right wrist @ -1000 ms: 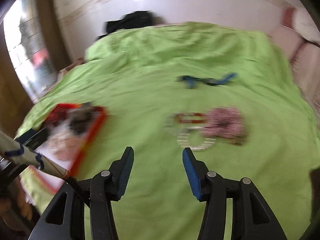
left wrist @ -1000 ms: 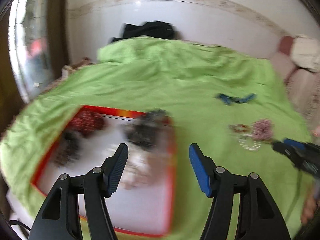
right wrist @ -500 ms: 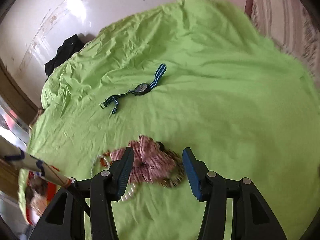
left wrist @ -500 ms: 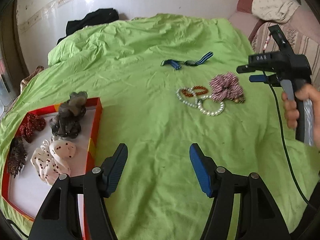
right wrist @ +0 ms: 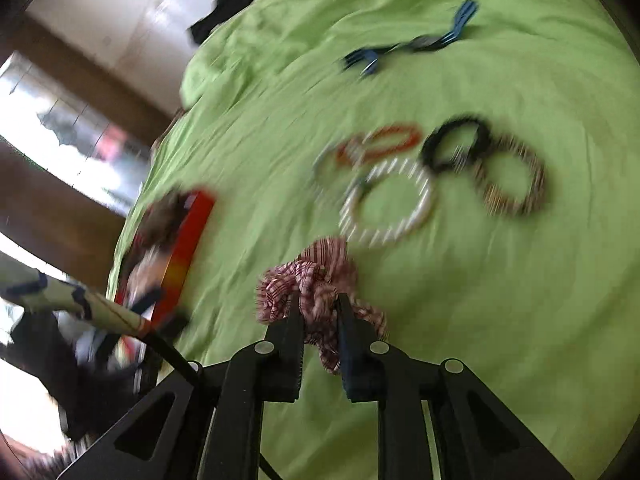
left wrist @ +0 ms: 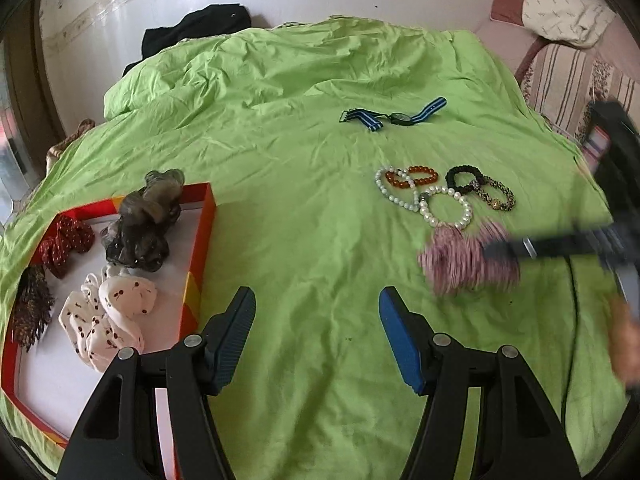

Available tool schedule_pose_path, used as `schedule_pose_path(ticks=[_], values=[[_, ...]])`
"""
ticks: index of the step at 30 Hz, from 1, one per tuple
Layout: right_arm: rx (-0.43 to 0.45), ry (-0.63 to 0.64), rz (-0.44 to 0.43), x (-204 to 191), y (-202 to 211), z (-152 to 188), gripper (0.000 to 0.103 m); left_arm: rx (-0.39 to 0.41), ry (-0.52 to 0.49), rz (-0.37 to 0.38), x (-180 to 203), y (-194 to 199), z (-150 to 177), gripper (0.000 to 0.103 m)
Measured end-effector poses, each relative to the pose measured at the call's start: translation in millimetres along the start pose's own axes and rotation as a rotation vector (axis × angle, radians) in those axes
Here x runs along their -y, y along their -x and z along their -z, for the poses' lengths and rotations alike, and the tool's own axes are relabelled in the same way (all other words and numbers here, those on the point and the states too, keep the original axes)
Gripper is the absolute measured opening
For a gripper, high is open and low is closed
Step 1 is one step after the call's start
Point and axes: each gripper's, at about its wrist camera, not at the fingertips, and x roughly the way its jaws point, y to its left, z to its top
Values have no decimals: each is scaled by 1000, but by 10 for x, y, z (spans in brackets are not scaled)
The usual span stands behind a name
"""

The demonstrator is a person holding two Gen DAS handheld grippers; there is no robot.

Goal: Organize jewelry
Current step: 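Grasp the pink gingham scrunchie with the left tool while the right grasps the beaded bracelet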

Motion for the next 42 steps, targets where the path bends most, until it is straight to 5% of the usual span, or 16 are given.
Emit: schedule_pose_path(ticks=[2,4,11,17,25,28,30,32,42], values=[[-14,20,-16,-77,105,200,50,-9,23,10,-44,-1,11,63],[36,39,27,-56,254,317,57,-19,37,22,-61,-9,30,63],[262,-100,237,464,608,60,57,-59,84,148,78,-50,8,63],[323,-181,319,772,488,-330,57,-151,166,316,353,-341,-232,65],[286,-145,365,933,152,-505,54,-236,197,325,648,-843,-304,72],[278,-131,379,943,138,-495,32,-225,197,288,683,-882,-274,72],[268,-135,382,961,121,-498,13,-216,170,247,750,-863,-262,65],[270,-142,377,955,135,-494,9,-227,132,232,800,-839,-249,11],[347,-162,374,640,498,-235,8,-137,136,241,474,-118,-177,10]])
